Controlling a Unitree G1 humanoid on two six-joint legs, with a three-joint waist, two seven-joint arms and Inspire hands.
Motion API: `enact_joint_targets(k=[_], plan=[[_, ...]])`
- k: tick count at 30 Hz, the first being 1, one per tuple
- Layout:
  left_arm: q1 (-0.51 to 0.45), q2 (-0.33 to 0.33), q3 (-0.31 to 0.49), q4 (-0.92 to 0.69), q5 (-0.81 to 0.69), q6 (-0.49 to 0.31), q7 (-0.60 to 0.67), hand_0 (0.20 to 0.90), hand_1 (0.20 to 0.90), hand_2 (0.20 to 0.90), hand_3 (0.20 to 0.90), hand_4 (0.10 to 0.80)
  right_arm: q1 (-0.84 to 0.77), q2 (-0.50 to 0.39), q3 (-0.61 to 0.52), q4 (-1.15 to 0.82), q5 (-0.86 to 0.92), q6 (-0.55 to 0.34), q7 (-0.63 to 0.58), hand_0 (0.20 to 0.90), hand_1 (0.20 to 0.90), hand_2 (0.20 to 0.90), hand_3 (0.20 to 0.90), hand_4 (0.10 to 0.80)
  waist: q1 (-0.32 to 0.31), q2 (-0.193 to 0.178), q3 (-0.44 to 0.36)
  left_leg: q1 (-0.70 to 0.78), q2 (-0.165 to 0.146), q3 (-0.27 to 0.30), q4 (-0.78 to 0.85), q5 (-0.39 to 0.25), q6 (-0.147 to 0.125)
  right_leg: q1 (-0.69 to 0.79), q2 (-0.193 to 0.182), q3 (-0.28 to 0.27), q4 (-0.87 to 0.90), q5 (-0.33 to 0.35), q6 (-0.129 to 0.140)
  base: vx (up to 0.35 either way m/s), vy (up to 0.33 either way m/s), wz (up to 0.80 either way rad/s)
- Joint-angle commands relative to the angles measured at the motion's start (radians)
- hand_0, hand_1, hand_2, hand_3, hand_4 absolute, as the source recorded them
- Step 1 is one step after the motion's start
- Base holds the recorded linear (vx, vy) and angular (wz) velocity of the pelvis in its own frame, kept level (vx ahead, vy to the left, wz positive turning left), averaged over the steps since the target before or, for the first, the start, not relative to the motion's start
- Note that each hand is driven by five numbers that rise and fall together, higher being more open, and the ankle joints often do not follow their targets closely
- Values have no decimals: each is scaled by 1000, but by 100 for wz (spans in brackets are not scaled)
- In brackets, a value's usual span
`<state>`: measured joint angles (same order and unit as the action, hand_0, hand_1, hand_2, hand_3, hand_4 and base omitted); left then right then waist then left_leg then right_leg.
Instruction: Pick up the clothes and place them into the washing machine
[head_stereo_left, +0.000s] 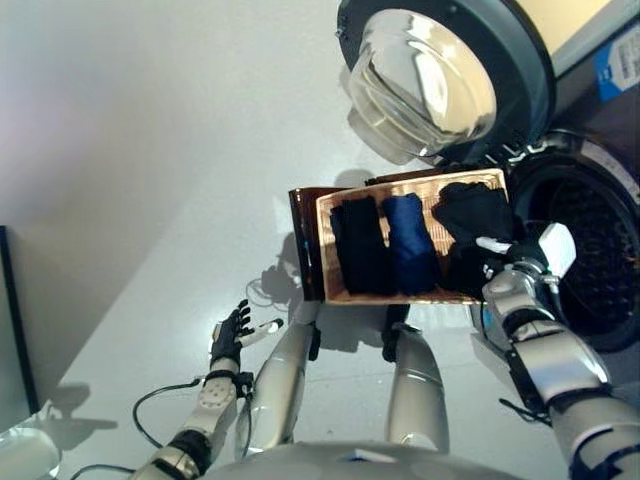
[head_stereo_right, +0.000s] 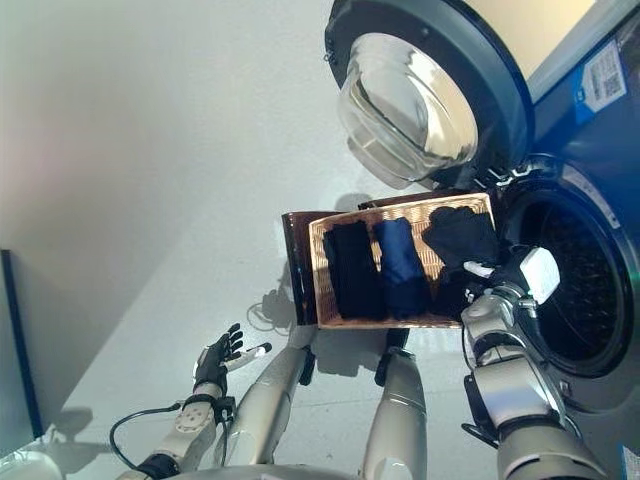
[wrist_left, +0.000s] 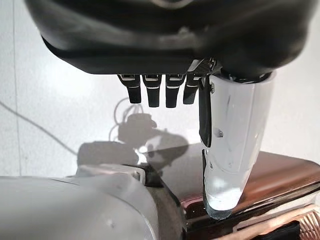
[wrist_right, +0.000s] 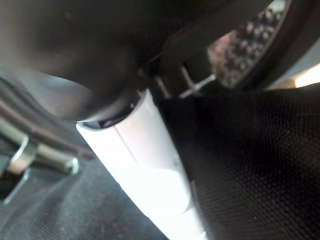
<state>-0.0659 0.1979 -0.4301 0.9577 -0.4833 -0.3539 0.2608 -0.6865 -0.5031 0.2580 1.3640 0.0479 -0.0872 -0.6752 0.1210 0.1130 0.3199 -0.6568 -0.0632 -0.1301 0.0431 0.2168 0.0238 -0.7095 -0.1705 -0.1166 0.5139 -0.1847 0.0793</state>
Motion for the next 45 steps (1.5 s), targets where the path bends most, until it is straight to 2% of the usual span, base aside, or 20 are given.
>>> enact_joint_targets(k=[1,7,8,9,10,11,13,14,15,16,17,19,27,28,29,30,31,32,37,45], plan=[[-9,29,50,79,-57,-19,29,900,900,900,900,800,-11,-73,42,-135,-6,-22,-64,200,200,200,200,300,-6,-17,37,-31,-15,50,88,-96,-51,113,8,12,-367,273,-3,-53,14,-13],[60,46,53,-6,-113,-22,27,900,900,900,900,800,87,-61,11,-423,-64,20,-122,200,200,200,200,300,-29,-7,67,-84,-12,66,110,-97,-46,48,19,26,-330,263,-6,-22,20,-14],[68,47,51,-13,-120,-23,26,900,900,900,900,800,110,-62,3,-478,-79,30,-130,302,302,302,302,373,-31,-6,69,-93,-13,66,115,-101,-44,35,19,28,-321,259,-8,-5,5,-7],[69,45,48,-19,-125,-22,26,900,900,900,900,800,132,-60,-7,-515,-88,35,-137,549,549,549,549,549,-33,-4,69,-104,-14,67,121,-103,-43,22,19,27,-313,254,-8,0,0,0],[69,45,48,-19,-125,-22,26,900,900,900,900,800,133,-60,-8,-516,-89,35,-137,549,549,549,549,549,-32,-4,68,-105,-14,67,121,-103,-43,21,19,27,-312,254,-8,0,0,0],[70,47,46,-26,-127,-23,25,900,900,900,900,800,139,-60,-13,-535,-93,41,-138,900,900,900,900,800,-33,-3,66,-115,-15,68,126,-105,-41,11,19,26,-304,250,-10,0,0,0],[70,46,45,-34,-132,-20,21,900,900,900,900,800,166,-54,-26,-603,-106,53,-134,900,900,900,900,800,-38,0,59,-134,-16,70,135,-112,-37,-12,18,28,-288,244,-10,88,-3,-2],[71,46,45,-33,-132,-19,21,900,900,900,900,800,167,-54,-25,-603,-106,53,-134,900,900,900,900,800,-38,-2,51,-122,-16,65,136,-146,-41,-3,19,36,-282,212,-5,131,-20,0],[68,42,44,-26,-131,-19,19,900,900,900,900,800,168,-52,-26,-607,-107,54,-134,900,900,900,900,800,-38,-2,48,-125,-17,64,136,-147,-40,-6,20,36,-281,210,-5,35,-5,-2],[57,40,45,-22,-130,-21,19,900,900,900,900,800,170,-44,-20,-625,-113,54,-126,900,900,900,900,800,-38,-5,49,-142,-15,68,133,-112,-36,-19,18,28,-290,243,-9,-72,18,-1],[52,20,47,-22,-119,-25,28,900,900,900,900,800,268,-6,-17,-563,-130,19,-137,900,900,900,900,800,-46,-8,51,-140,-14,71,130,-111,-35,-19,18,28,-291,244,-8,-74,24,-1],[44,15,48,-14,-94,-53,37,900,900,900,900,800,335,9,-5,-465,-115,-22,-119,900,900,900,900,800,-51,-13,52,-135,-12,70,125,-111,-35,-13,16,28,-296,246,-5,15,11,8],[47,35,51,-47,-48,-80,54,900,900,900,900,800,356,37,52,-346,-80,-85,-63,900,900,900,900,800,-44,-30,36,-120,-16,65,131,-116,-36,12,16,26,-303,250,-2,11,-3,3],[40,35,52,-38,-46,-82,55,900,900,900,900,800,350,41,57,-335,-78,-87,-59,900,900,900,900,800,-44,-34,36,-117,-16,64,130,-116,-37,16,16,24,-305,251,-1,135,-39,-3],[4,24,17,6,-32,-67,53,900,900,900,900,800,182,71,95,-161,-37,-72,-70,900,900,900,900,800,-14,-25,20,-103,-21,55,134,-152,-42,30,9,23,-298,217,4,154,-49,-2],[-12,27,34,52,-37,-57,60,900,900,900,900,800,73,38,120,-83,-11,-50,-59,900,900,900,900,800,3,-15,10,-102,-27,49,135,-152,-42,34,8,17,-297,214,2,54,-27,-11],[-29,24,45,75,-49,-50,56,900,900,900,900,800,25,28,138,-70,-4,-47,-38,900,900,900,900,800,12,-7,12,-113,-29,51,132,-117,-38,28,6,8,-305,246,-4,-72,8,-2],[-34,21,54,92,-57,-47,46,900,900,900,900,800,-2,16,136,-48,5,-43,-22,900,900,900,900,800,21,-1,8,-108,-31,50,130,-118,-38,32,5,5,-306,245,-4,-91,19,0],[-14,23,72,86,-47,-27,11,900,900,900,900,800,-26,-44,110,-40,20,-38,2,900,900,900,900,800,34,-9,14,-90,-34,46,131,-117,-42,59,5,-2,-312,246,-4,26,-12,17],[-13,42,83,51,-34,-23,7,900,900,900,900,800,-17,-53,93,-49,19,-40,13,900,900,900,900,800,39,-38,19,-68,-38,37,139,-125,-41,97,3,-7,-321,248,-2,19,-11,13]])
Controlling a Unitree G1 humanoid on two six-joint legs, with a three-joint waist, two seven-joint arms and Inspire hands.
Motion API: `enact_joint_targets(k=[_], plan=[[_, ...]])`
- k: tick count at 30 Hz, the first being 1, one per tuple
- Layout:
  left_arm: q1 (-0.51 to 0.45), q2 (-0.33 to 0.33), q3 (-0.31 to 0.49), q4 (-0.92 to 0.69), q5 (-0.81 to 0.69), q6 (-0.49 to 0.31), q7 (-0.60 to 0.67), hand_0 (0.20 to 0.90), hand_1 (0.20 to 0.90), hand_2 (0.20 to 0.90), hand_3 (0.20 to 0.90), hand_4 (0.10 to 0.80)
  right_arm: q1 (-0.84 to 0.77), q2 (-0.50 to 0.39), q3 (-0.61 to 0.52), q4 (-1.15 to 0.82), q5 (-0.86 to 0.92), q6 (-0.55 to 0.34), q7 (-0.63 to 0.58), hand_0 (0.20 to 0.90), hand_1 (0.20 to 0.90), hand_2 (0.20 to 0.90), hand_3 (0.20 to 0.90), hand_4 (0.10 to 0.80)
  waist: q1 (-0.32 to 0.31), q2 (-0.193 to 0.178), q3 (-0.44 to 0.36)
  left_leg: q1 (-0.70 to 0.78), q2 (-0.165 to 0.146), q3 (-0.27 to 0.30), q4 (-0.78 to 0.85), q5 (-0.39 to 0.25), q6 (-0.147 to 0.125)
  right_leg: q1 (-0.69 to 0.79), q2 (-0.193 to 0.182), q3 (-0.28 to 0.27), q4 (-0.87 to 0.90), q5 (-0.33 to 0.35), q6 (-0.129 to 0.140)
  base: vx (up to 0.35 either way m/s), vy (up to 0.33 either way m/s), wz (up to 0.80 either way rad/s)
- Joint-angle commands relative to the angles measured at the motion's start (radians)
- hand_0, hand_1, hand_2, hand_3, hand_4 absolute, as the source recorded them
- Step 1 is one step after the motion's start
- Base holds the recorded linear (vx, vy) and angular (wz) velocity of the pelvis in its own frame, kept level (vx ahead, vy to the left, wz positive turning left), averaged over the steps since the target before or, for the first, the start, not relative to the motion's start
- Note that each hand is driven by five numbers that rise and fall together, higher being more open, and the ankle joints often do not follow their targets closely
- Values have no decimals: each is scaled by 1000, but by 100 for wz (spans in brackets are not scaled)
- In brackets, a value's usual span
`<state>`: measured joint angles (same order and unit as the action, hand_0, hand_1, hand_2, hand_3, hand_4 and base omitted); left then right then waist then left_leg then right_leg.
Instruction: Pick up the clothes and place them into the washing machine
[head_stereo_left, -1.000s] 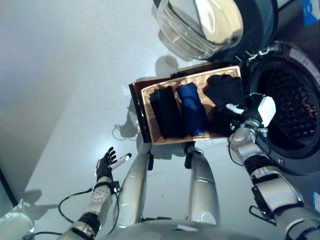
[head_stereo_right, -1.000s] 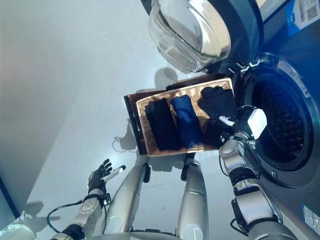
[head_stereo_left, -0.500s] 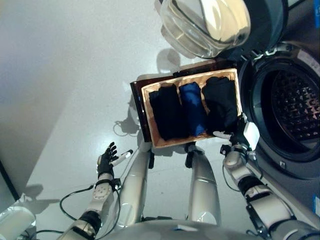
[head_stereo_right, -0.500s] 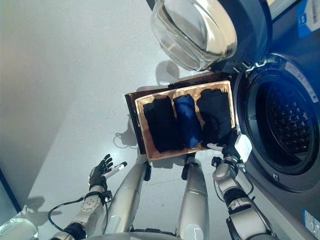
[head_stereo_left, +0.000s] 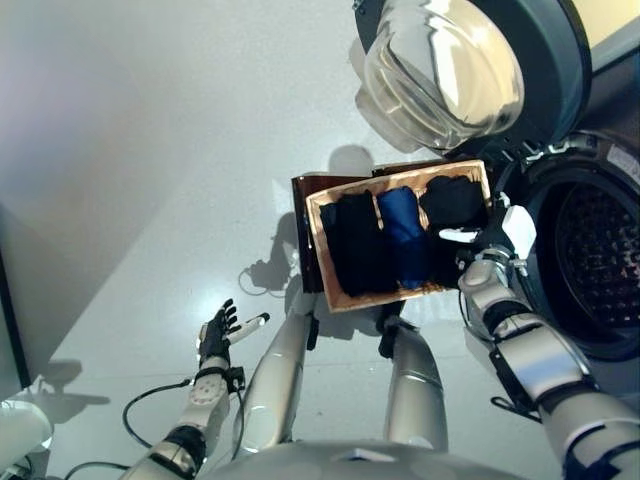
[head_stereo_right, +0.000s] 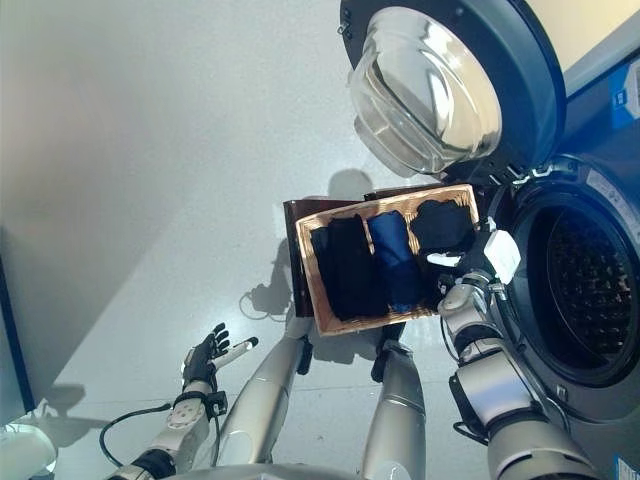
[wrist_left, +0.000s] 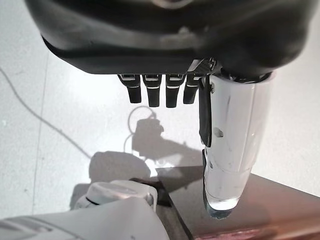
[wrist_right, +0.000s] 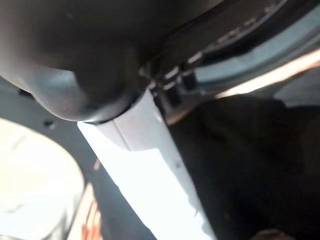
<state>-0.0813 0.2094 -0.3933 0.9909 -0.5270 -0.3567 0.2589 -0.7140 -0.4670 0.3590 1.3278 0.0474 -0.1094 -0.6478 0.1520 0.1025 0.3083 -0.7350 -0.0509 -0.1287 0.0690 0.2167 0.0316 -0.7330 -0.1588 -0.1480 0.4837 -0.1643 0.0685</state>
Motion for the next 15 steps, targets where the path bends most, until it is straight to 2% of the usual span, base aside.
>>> enact_joint_targets(k=[1,15], plan=[[0,30,48,18,11,-18,8,900,900,900,900,800,11,-87,-8,-12,21,-19,-13,900,900,900,900,800,8,-29,32,11,-51,35,113,-126,-48,121,-9,24,-291,229,9,-3,-3,5],[-7,39,68,31,2,-17,0,900,900,900,900,800,6,-60,-1,-10,28,-20,0,900,900,900,900,800,23,-29,55,-5,-60,25,128,-125,-46,116,-14,16,-280,224,7,-4,4,2]])
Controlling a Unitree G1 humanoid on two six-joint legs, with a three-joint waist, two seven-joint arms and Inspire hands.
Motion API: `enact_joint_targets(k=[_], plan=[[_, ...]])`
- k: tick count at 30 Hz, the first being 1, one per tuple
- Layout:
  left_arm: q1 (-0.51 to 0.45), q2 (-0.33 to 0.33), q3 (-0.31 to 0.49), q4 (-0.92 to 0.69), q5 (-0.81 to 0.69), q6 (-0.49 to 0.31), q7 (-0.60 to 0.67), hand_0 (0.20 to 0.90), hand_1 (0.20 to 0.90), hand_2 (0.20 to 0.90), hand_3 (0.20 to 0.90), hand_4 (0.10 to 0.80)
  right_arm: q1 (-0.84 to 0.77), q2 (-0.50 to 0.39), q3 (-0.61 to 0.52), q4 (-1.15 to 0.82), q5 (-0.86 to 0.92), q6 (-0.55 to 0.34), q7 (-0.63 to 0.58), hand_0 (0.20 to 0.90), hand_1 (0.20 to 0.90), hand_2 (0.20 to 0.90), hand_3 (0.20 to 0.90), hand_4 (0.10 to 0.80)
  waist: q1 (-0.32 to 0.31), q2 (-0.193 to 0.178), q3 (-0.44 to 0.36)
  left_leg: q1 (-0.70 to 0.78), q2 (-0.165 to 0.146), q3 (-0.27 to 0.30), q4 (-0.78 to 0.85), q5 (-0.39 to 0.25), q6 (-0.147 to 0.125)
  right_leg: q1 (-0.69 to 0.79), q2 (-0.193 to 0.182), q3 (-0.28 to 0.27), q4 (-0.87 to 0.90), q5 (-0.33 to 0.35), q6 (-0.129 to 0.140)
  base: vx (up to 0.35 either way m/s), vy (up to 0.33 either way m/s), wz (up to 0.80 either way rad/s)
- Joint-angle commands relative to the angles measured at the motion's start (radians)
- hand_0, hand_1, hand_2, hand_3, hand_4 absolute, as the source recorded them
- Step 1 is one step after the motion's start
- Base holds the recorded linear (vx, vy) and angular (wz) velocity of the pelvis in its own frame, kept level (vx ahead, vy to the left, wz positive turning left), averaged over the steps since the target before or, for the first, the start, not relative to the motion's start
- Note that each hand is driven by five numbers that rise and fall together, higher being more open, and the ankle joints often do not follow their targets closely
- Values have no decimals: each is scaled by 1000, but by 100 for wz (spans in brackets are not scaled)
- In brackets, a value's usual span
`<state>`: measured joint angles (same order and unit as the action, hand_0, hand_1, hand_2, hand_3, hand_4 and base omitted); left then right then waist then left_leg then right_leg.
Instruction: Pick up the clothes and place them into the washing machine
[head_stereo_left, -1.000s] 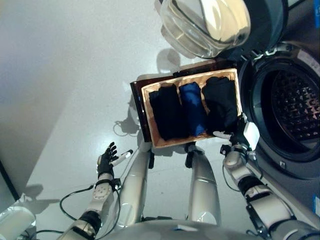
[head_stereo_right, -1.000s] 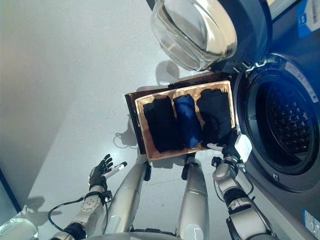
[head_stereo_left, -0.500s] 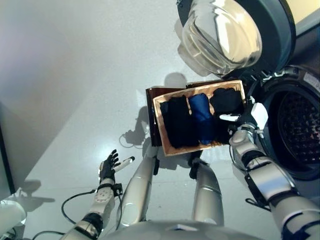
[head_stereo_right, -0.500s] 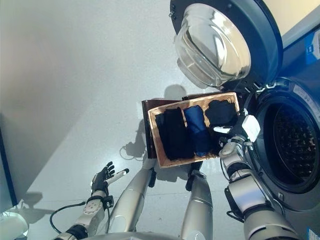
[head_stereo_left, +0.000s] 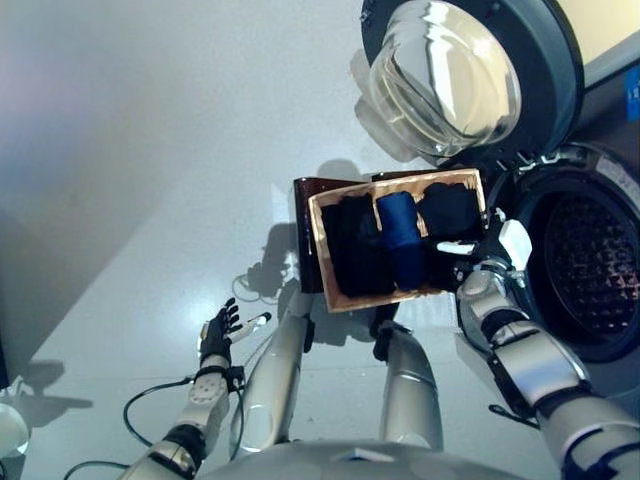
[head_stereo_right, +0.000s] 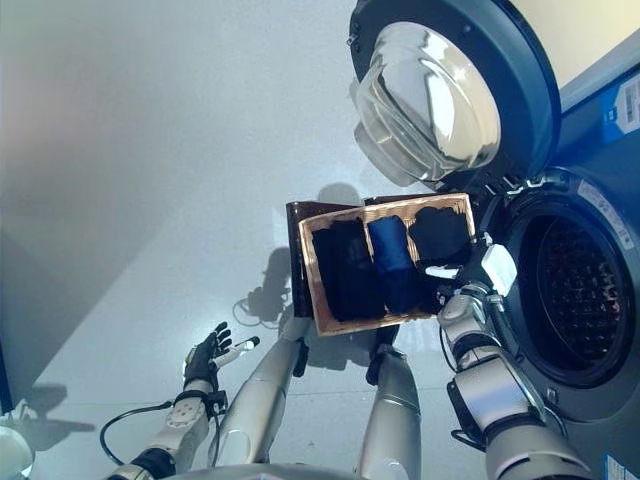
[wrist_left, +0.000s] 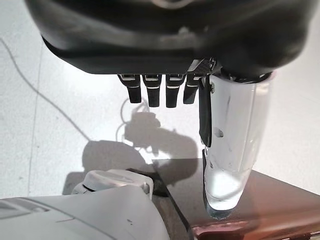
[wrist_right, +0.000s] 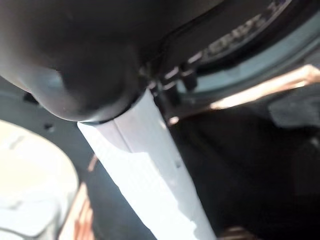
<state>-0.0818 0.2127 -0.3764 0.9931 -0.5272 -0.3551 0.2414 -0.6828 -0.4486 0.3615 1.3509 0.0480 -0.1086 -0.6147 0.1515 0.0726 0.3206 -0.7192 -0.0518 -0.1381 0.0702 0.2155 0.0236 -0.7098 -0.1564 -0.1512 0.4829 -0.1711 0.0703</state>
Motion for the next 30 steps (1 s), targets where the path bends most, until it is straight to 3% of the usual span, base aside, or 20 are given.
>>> enact_joint_targets(k=[1,7,8,9,14,15,18,19,30], plan=[[-7,37,51,25,2,-19,17,900,900,900,900,800,-25,-77,-1,-36,26,-21,-32,900,900,900,900,800,24,2,45,-25,-60,35,130,-124,-38,89,-18,19,-277,230,5,-14,20,5],[-10,44,56,16,0,-23,21,900,900,900,900,800,-34,-68,7,-56,24,-21,-37,900,900,900,900,800,27,8,59,-50,-65,38,147,-126,-35,65,-21,18,-254,225,4,-10,10,3],[-10,45,56,15,-1,-23,21,900,900,900,900,800,-34,-67,8,-61,23,-21,-38,837,837,837,837,755,28,7,61,-54,-66,37,150,-126,-34,61,-22,19,-251,224,4,0,0,0],[-9,47,57,14,-4,-23,22,900,900,900,900,800,-35,-66,9,-69,23,-21,-39,826,826,826,826,747,28,8,63,-59,-67,37,153,-127,-34,59,-23,19,-250,224,4,0,0,0],[-9,49,54,6,-9,-25,28,900,900,900,900,800,-31,-54,16,-97,20,-19,-46,549,549,549,549,549,29,7,71,-67,-71,38,159,-127,-34,52,-27,18,-246,225,6,0,0,0],[-8,49,52,0,-9,-25,28,900,900,900,900,800,-30,-53,16,-99,21,-19,-46,538,538,538,538,541,29,7,71,-69,-71,37,161,-128,-34,52,-27,18,-245,224,6,0,0,0],[-9,51,52,-1,-8,-25,29,900,900,900,900,800,-26,-48,20,-101,22,-19,-44,307,307,307,307,376,31,-1,66,-62,-74,30,167,-164,-37,62,-28,22,-238,190,11,125,-36,9],[-11,51,54,1,-8,-24,29,900,900,900,900,800,-26,-46,22,-102,22,-19,-42,200,200,200,200,300,31,-2,66,-65,-74,28,168,-165,-36,62,-28,21,-238,188,12,18,-4,12],[-15,57,66,3,4,-20,33,900,900,900,900,800,-9,-32,15,-110,22,-16,-37,200,200,200,200,300,33,-16,61,-64,-80,20,176,-170,-33,66,-30,13,-226,184,12,6,-3,6]])
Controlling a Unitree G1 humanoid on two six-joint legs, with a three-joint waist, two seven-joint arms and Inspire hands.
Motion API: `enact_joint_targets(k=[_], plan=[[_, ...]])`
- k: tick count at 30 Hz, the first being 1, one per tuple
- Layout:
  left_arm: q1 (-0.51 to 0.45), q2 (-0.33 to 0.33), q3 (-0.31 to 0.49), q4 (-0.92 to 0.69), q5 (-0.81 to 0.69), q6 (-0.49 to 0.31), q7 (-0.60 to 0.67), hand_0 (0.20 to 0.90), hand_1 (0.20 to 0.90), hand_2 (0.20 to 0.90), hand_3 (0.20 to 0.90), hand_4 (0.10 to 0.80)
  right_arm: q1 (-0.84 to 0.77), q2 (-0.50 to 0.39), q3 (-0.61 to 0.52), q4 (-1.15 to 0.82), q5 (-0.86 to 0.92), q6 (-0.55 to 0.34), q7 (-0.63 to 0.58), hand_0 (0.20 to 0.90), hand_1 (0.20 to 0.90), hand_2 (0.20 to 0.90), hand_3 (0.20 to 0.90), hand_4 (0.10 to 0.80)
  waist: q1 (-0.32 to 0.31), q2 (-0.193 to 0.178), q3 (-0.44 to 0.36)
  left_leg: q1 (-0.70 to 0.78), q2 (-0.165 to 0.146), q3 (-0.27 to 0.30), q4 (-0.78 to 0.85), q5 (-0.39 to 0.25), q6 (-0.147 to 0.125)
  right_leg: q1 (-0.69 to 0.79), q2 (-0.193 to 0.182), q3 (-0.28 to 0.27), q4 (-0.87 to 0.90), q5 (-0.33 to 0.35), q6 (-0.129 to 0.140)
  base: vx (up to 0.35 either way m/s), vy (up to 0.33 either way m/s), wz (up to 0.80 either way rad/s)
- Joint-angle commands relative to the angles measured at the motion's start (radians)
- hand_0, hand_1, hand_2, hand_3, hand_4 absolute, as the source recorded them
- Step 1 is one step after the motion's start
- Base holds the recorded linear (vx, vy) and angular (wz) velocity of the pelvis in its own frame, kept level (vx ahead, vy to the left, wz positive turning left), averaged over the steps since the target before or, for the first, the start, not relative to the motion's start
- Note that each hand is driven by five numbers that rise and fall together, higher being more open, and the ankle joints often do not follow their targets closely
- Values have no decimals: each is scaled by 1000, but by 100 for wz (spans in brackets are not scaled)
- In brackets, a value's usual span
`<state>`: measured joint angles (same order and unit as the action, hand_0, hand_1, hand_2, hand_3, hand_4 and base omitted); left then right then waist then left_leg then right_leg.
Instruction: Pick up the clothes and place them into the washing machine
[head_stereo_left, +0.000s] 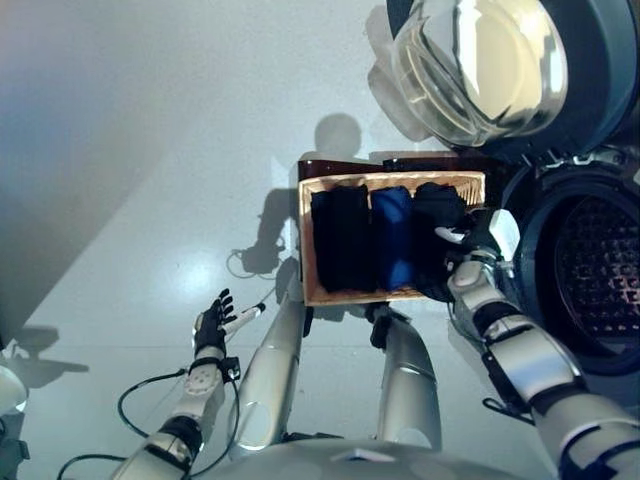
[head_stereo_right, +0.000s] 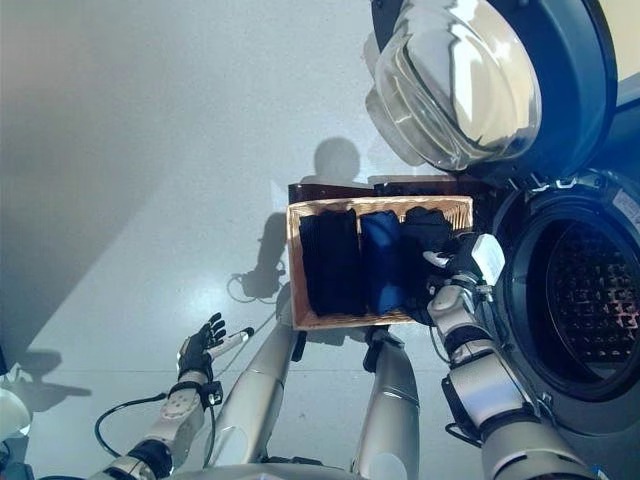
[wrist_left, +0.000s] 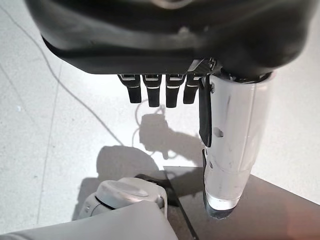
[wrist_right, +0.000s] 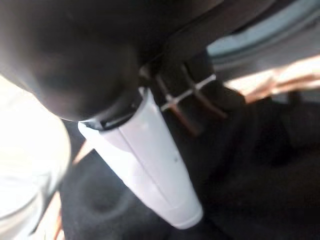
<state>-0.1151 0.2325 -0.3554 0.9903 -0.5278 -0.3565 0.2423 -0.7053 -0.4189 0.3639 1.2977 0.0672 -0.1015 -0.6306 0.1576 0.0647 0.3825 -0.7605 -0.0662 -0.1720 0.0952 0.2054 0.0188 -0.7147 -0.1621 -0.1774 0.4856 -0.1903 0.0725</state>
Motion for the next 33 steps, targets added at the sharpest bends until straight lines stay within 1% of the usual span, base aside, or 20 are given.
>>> enact_joint_targets(k=[1,3,4,5,6,13,15,19,23,24,25,26,27,28,29,30,31,32,33], plan=[[18,37,47,9,6,-18,31,900,900,900,900,800,19,-62,10,-55,3,-24,-20,200,200,200,200,300,26,-9,-2,-20,-64,55,150,-159,-28,72,-24,40,-229,203,9,0,0,0],[20,38,49,13,8,-16,29,900,900,900,900,800,31,-64,6,-52,4,-22,-17,200,200,200,200,300,22,-9,-4,-14,-63,57,147,-159,-28,77,-24,39,-231,204,9,-54,21,0],[21,38,50,14,9,-14,26,900,900,900,900,800,36,-66,-1,-52,4,-21,-17,200,200,200,200,300,22,-7,-1,-21,-62,62,142,-122,-24,72,-25,30,-241,238,4,0,0,0],[25,38,51,17,10,-13,24,900,900,900,900,800,42,-66,-1,-50,2,-20,-15,205,205,205,205,304,20,-12,-8,-5,-62,59,144,-158,-27,85,-23,41,-236,209,10,-103,31,0],[27,39,52,16,11,-13,22,900,900,900,900,800,49,-67,-6,-49,3,-21,-13,205,205,205,205,304,20,-10,-6,-10,-61,66,138,-122,-24,82,-24,33,-248,243,5,0,0,0],[35,38,57,34,25,-4,6,900,900,900,900,800,83,-76,-37,-47,5,-17,-2,200,200,200,200,300,10,-16,-36,57,-57,77,112,-120,-24,146,-27,41,-287,260,9,22,3,-1],[51,36,60,34,36,3,-6,900,900,900,900,800,118,-78,-69,-59,14,-23,6,200,200,200,200,300,3,-19,-60,102,-58,83,105,-127,-20,191,-29,48,-300,262,13,84,-1,-10],[61,34,62,43,48,7,-15,900,900,900,900,800,151,-74,-107,-78,33,-38,13,200,200,200,200,300,-5,-16,-71,149,-56,87,102,-134,-17,234,-29,52,-309,263,15,49,3,-14],[89,31,74,62,61,5,-31,900,900,900,900,800,212,-47,-215,-119,130,-95,25,200,200,200,200,300,-22,-9,-91,223,-50,103,75,-136,-14,300,-30,61,-343,270,22,44,1,-11],[89,31,74,62,60,5,-31,900,900,900,900,800,212,-47,-216,-119,130,-95,25,200,200,200,200,300,-21,-9,-90,224,-50,103,75,-136,-14,301,-30,61,-343,270,22,8,-13,-18],[96,31,73,63,62,4,-35,900,900,900,900,800,222,-41,-245,-122,169,-112,28,200,200,200,200,300,-23,-7,-95,236,-48,107,70,-137,-13,311,-30,62,-349,270,23,21,-7,-16],[121,31,72,54,66,-2,-48,900,900,900,900,800,245,-24,-322,-132,287,-159,50,200,200,200,200,300,-29,1,-102,260,-46,114,61,-139,-11,326,-30,66,-359,271,25,30,-7,-12],[134,34,71,50,68,-8,-54,900,900,900,900,800,254,-9,-364,-143,358,-194,55,200,200,200,200,300,-32,6,-107,268,-45,119,57,-142,-9,330,-30,70,-362,270,26,28,18,-18],[148,36,77,36,61,-11,-62,900,900,900,900,800,268,9,-400,-166,446,-231,88,200,200,200,200,300,-36,11,-109,274,-43,124,56,-144,-8,329,-29,76,-362,270,27,0,19,-24],[155,37,81,37,58,-12,-67,900,900,900,900,800,280,15,-423,-165,491,-249,99,200,200,200,200,300,-39,16,-112,277,-41,129,54,-144,-7,328,-31,80,-361,269,28,-20,21,-27],[154,37,81,37,58,-12,-67,900,900,900,900,800,280,15,-423,-165,492,-250,100,200,200,200,200,300,-38,16,-114,274,-42,130,51,-138,-7,325,-31,80,-364,274,28,-28,20,-19],[166,37,75,31,58,-15,-73,900,900,900,900,800,277,36,-473,-169,614,-297,136,200,200,200,200,300,-37,23,-117,276,-42,133,49,-140,-6,325,-33,84,-365,272,28,-4,30,-17],[180,33,71,24,59,-14,-82,900,900,900,900,800,284,64,-541,-165,765,-336,188,200,200,200,200,300,-38,43,-128,288,-44,136,43,-150,-2,324,-35,90,-363,264,27,8,49,-19],[187,28,66,35,59,-16,-88,900,900,900,900,800,278,79,-577,-171,846,-362,218,200,200,200,200,300,-38,54,-133,290,-45,139,39,-152,0,323,-36,93,-363,262,27,21,56,-18]])
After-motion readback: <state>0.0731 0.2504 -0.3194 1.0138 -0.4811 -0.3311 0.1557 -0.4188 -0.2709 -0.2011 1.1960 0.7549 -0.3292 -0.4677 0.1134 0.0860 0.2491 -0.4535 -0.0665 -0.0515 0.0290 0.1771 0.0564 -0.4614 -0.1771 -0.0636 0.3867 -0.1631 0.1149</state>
